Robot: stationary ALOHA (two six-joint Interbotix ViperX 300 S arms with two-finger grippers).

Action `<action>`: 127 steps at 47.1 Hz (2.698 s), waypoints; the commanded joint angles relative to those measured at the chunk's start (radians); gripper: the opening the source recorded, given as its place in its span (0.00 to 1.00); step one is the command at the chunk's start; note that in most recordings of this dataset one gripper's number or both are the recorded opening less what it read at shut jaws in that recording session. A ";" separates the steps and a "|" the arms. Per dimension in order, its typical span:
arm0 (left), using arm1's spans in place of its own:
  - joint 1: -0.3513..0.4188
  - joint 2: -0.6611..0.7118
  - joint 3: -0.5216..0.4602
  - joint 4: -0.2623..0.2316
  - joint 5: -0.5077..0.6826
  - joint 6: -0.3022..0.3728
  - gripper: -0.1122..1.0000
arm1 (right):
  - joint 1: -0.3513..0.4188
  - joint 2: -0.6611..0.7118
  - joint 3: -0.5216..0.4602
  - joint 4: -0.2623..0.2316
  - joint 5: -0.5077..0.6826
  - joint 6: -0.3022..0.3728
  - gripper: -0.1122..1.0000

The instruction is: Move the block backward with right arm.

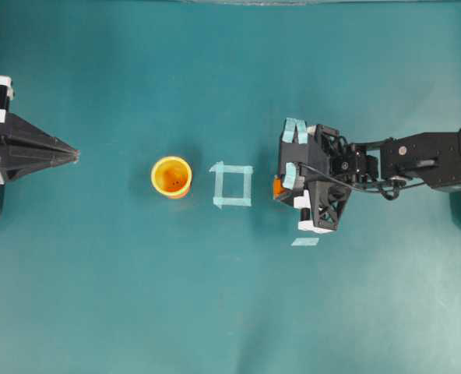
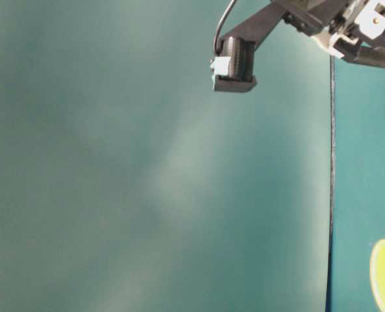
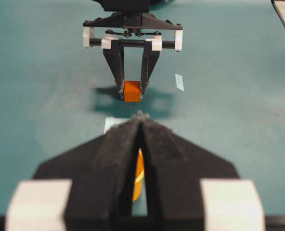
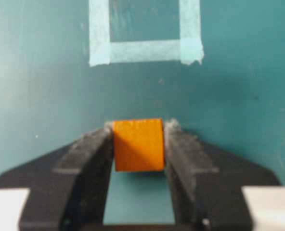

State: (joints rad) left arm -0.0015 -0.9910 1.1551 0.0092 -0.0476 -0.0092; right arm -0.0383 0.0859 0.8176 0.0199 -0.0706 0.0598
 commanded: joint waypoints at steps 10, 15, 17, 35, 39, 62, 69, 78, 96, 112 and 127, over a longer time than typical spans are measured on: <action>0.000 0.002 -0.031 0.000 -0.003 -0.003 0.10 | 0.000 -0.097 -0.123 0.000 0.255 -0.002 0.46; 0.000 0.002 -0.031 0.000 -0.003 -0.003 0.10 | -0.003 -0.121 -0.163 -0.002 0.356 -0.003 0.46; 0.000 0.002 -0.031 0.002 -0.003 -0.003 0.10 | -0.005 -0.129 -0.176 -0.003 0.383 -0.003 0.46; 0.000 0.002 -0.031 0.002 -0.005 -0.003 0.10 | -0.031 -0.187 -0.262 -0.006 0.491 -0.002 0.46; 0.000 0.002 -0.031 0.002 -0.003 -0.003 0.10 | -0.054 -0.193 -0.268 -0.006 0.491 -0.003 0.46; 0.000 -0.003 -0.032 0.000 -0.003 -0.003 0.10 | -0.252 -0.202 -0.299 -0.072 0.491 -0.009 0.46; 0.000 -0.008 -0.032 0.002 -0.003 -0.003 0.10 | -0.305 -0.202 -0.307 -0.094 0.488 -0.009 0.46; 0.000 -0.018 -0.035 0.000 0.011 -0.003 0.10 | -0.370 -0.202 -0.316 -0.103 0.486 -0.011 0.46; 0.000 -0.034 -0.038 0.002 0.040 -0.005 0.10 | -0.462 -0.183 -0.351 -0.103 0.462 -0.008 0.46; 0.000 -0.034 -0.040 0.000 0.040 -0.005 0.10 | -0.472 -0.166 -0.377 -0.101 0.465 -0.005 0.46; 0.000 -0.034 -0.038 0.002 0.040 -0.005 0.10 | -0.476 -0.166 -0.377 -0.103 0.466 -0.005 0.46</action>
State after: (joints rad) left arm -0.0015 -1.0278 1.1474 0.0077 -0.0031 -0.0107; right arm -0.5108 -0.0660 0.4663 -0.0798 0.4019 0.0537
